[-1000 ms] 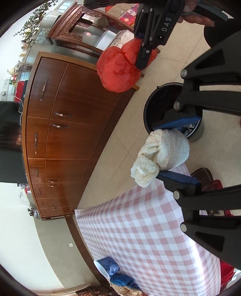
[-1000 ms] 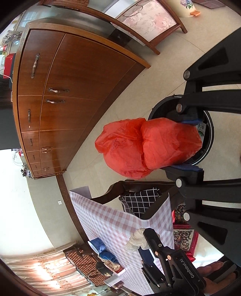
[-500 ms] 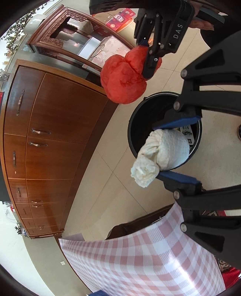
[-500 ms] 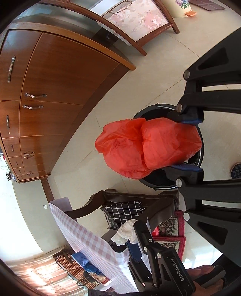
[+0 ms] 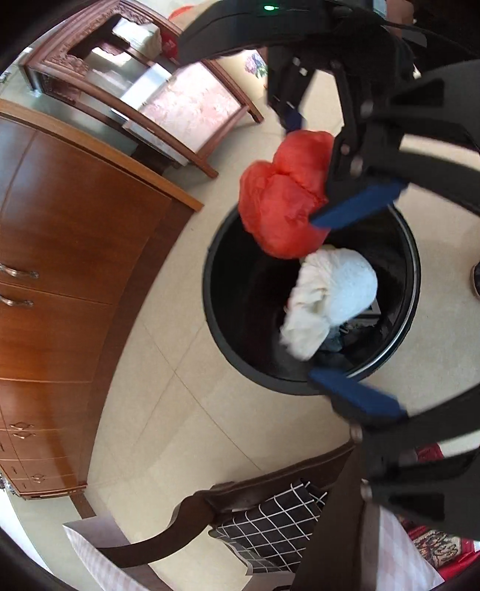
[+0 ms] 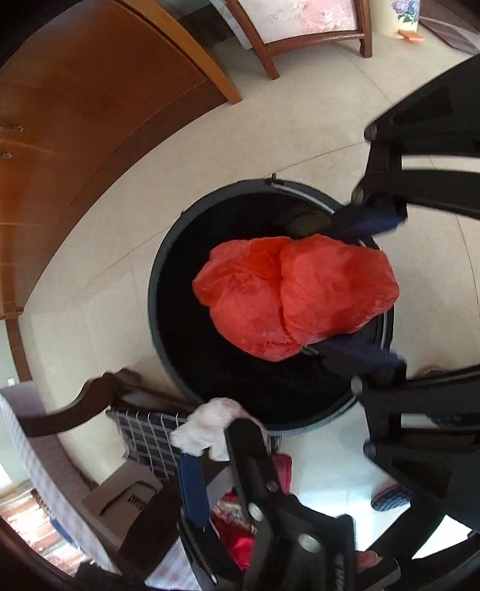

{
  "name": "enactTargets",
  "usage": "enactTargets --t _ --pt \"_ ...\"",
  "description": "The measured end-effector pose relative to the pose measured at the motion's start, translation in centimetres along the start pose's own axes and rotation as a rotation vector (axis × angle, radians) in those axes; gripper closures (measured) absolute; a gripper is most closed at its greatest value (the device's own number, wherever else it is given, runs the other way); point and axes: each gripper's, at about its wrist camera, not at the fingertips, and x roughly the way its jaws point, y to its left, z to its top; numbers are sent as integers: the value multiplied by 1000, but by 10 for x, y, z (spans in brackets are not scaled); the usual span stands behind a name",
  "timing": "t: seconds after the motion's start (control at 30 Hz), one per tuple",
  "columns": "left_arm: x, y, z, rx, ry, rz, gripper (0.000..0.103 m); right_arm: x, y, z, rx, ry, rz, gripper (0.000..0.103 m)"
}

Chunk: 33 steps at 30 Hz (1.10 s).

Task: Collect trash
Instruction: 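Open both tools to drop the tissue and red bag into the bucket, then move both tools back toward the table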

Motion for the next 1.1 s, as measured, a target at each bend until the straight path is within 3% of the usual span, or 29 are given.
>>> enactTargets --t 0.03,0.1,0.17,0.3,0.53,1.1 --pt "3 -1 0 5 10 15 18 0 -4 1 14 -19 -20 12" --pt "4 2 -3 7 7 50 13 -1 -16 1 72 -36 -55 10" --pt "0 5 -5 5 -13 85 5 0 -22 0 106 -41 -80 0" --pt "-4 7 -1 -4 -35 132 5 -8 -31 -4 167 -86 -143 0" --pt "-13 9 5 0 -58 140 5 -20 -23 2 140 -140 -187 0" --pt "-62 -2 -3 6 -117 131 4 -86 -2 -5 178 -247 -182 0"
